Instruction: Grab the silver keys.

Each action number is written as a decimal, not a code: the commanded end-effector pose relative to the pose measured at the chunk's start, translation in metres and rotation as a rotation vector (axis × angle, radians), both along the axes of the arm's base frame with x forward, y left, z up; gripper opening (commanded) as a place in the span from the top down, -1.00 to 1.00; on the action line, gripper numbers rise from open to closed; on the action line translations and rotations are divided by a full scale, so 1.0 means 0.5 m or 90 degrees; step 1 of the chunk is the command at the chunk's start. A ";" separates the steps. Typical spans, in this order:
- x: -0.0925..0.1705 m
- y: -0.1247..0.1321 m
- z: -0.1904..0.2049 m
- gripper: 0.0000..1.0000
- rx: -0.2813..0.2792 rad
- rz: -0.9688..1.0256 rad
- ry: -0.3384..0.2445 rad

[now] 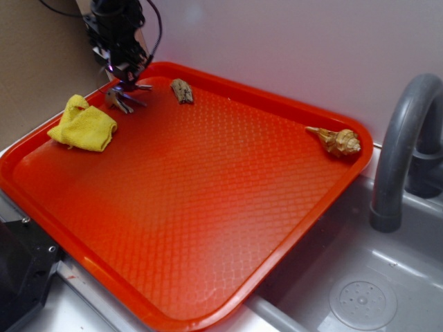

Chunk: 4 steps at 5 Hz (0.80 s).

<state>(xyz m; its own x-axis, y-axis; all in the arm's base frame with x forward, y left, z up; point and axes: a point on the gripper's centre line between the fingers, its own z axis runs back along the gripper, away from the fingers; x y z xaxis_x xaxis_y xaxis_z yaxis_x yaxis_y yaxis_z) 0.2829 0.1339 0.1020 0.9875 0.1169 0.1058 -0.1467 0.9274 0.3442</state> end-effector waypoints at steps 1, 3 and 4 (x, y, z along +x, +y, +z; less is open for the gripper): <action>-0.046 -0.136 0.247 1.00 -0.254 -0.068 -0.036; -0.080 -0.197 0.277 1.00 -0.226 -0.102 -0.035; -0.098 -0.213 0.278 1.00 -0.205 -0.116 -0.046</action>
